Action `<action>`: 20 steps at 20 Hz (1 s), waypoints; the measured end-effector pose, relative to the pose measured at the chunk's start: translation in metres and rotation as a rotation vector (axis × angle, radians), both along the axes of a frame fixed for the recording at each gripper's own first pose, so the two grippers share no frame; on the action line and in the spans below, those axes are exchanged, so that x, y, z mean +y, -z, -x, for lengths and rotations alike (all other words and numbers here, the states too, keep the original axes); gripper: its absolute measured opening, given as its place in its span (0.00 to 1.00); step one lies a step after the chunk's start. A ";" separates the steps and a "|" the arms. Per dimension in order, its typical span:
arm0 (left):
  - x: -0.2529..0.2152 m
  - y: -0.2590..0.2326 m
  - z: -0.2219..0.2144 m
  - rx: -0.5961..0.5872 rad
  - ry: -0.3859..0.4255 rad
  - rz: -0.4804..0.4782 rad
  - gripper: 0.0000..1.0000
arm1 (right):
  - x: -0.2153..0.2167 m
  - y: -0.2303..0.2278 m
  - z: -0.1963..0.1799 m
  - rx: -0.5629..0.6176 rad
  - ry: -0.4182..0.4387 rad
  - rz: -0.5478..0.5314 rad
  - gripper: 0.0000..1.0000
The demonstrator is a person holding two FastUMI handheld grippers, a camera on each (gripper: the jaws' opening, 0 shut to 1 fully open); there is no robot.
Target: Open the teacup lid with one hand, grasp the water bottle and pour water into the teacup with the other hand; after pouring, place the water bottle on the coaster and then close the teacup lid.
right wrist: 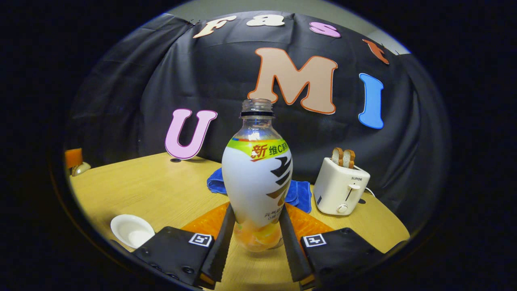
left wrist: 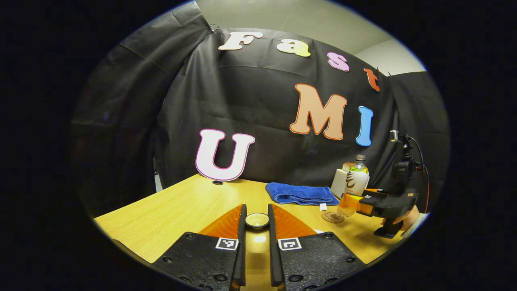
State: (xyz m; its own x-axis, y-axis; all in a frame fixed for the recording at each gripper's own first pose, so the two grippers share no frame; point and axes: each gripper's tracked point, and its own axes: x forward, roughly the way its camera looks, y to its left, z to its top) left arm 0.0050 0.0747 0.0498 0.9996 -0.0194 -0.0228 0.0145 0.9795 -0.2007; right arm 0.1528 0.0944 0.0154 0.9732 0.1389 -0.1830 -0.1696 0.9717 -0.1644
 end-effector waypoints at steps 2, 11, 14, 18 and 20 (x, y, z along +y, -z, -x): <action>-0.002 -0.001 0.000 -0.002 0.006 0.002 0.21 | 0.000 0.006 -0.009 0.011 0.006 -0.016 0.66; -0.007 0.001 -0.001 0.000 0.024 0.008 0.21 | -0.006 0.024 -0.041 0.005 0.062 -0.104 0.66; -0.011 0.002 -0.001 0.003 0.038 0.013 0.21 | -0.012 0.032 -0.048 0.026 0.087 -0.125 0.68; -0.013 0.003 -0.002 0.004 0.044 0.013 0.21 | -0.017 0.041 -0.053 0.033 0.109 -0.139 0.66; -0.014 0.004 -0.003 0.005 0.044 0.013 0.21 | -0.019 0.044 -0.054 0.033 0.115 -0.143 0.66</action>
State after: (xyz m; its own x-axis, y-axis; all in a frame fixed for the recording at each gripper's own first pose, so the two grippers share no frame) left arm 0.0076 0.0611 0.0461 0.9976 -0.0638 -0.0275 0.0565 0.9753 -0.2138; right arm 0.2067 0.0757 -0.0282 0.9780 0.0542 -0.2017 -0.0593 0.9981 -0.0194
